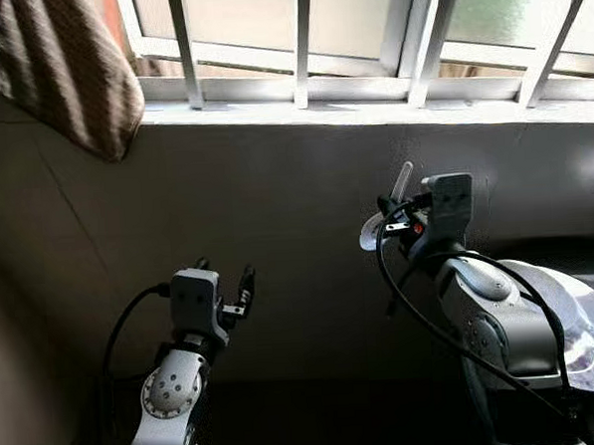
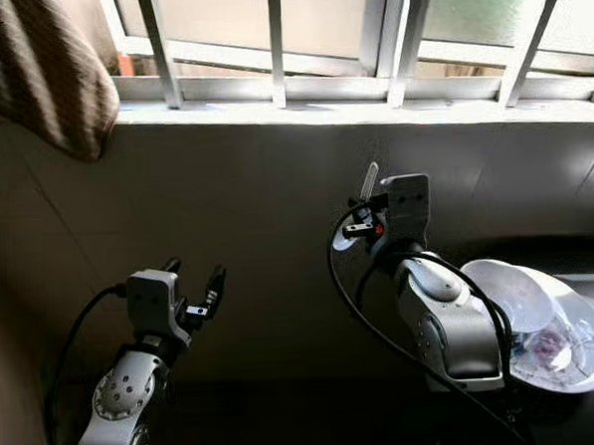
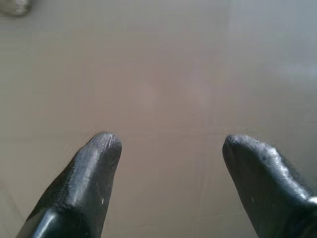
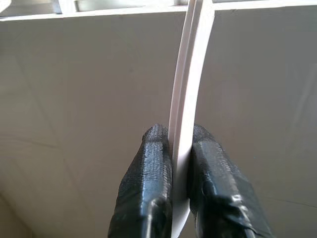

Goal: Kitchen organization

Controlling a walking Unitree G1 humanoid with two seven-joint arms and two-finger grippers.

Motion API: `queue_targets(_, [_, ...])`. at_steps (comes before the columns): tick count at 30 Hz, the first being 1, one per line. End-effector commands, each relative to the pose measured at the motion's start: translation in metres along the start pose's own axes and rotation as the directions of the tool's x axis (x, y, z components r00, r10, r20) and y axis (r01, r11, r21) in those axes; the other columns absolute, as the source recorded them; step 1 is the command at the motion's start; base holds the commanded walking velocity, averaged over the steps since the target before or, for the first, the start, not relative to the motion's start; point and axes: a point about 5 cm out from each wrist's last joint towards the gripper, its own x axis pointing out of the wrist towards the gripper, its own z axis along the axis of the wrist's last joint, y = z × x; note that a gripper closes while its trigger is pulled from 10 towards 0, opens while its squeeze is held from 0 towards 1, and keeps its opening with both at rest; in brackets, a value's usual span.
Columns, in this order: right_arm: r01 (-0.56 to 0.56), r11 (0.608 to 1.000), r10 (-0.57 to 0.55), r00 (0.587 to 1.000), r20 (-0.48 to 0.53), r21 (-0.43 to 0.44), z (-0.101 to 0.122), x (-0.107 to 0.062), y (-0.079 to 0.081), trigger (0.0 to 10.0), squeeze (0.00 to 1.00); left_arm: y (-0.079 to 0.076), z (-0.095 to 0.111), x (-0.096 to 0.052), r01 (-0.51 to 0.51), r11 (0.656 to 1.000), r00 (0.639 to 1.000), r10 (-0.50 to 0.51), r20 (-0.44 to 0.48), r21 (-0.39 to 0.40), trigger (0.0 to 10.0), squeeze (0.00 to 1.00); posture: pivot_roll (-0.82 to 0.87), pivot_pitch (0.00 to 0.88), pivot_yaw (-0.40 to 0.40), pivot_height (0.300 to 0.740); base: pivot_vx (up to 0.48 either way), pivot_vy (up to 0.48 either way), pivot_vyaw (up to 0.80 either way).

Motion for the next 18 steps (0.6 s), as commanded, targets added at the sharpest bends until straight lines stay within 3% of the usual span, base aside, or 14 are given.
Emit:
queue_targets(1, [-0.014,1.0,0.014,1.0,0.018,-0.006,0.0,-0.004,0.003,0.0,0.0,-0.003,0.002,-0.001,0.005,1.0,1.0,-0.005,0.017,0.004,10.0,0.0,0.0,0.0,-0.061,0.74,-0.266,0.0,0.8])
queue_targets(7, [-0.076,0.997,0.077,0.997,0.031,-0.026,-0.004,-0.008,0.014,0.0,0.0,0.0,0.003,-0.001,-0.006,1.0,1.0,0.006,0.023,0.019,10.0,0.0,0.01,0.0,-0.06,0.74,0.0,0.0,0.8])
queue_targets(18, [-0.083,0.995,0.084,0.996,0.008,-0.062,-0.019,-0.015,0.018,0.0,0.0,0.002,0.003,-0.001,-0.023,0.999,0.999,0.022,0.025,0.035,10.0,0.0,0.01,0.0,-0.062,0.74,0.0,0.0,0.8])
